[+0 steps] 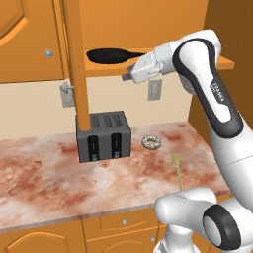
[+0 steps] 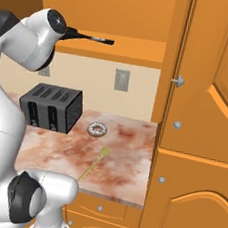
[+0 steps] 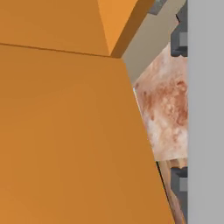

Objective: Pick the pan from the cabinet and place it on the stove. Then turn on the stove burner for the pan.

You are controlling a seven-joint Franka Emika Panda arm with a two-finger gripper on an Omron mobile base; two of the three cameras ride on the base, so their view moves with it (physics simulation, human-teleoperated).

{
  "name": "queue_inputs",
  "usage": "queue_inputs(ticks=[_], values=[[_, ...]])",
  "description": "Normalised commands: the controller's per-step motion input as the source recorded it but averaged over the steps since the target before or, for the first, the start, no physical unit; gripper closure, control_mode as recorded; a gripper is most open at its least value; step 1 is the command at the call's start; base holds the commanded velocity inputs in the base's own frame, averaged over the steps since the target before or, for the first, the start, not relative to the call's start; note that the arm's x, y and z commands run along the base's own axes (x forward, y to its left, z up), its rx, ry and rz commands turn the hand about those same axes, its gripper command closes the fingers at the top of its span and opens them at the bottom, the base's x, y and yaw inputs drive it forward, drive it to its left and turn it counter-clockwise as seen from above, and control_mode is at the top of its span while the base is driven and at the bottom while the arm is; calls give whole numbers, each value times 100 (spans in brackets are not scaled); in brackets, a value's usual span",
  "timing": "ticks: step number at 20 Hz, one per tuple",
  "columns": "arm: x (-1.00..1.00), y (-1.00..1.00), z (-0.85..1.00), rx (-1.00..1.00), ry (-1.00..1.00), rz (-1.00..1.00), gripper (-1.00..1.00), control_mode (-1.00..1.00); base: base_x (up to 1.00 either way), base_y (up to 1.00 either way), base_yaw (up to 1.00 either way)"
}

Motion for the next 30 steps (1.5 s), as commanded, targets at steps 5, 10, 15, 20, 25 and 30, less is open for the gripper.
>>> queue_inputs(ticks=[5, 10, 15, 20, 25, 30], values=[[2, -46, 20, -9, -24, 4, -100, -100, 0, 0, 0], [0, -40, 22, -11, -18, 0, -100, -100, 0, 0, 0], [0, -45, 8, -9, -8, 0, -100, -100, 0, 0, 0], [10, -43, 0, -3, -4, 0, -100, -100, 0, 0, 0], [28, -38, 0, 0, -2, 0, -100, -100, 0, 0, 0], [33, -39, 0, 0, 0, 0, -100, -100, 0, 0, 0]])
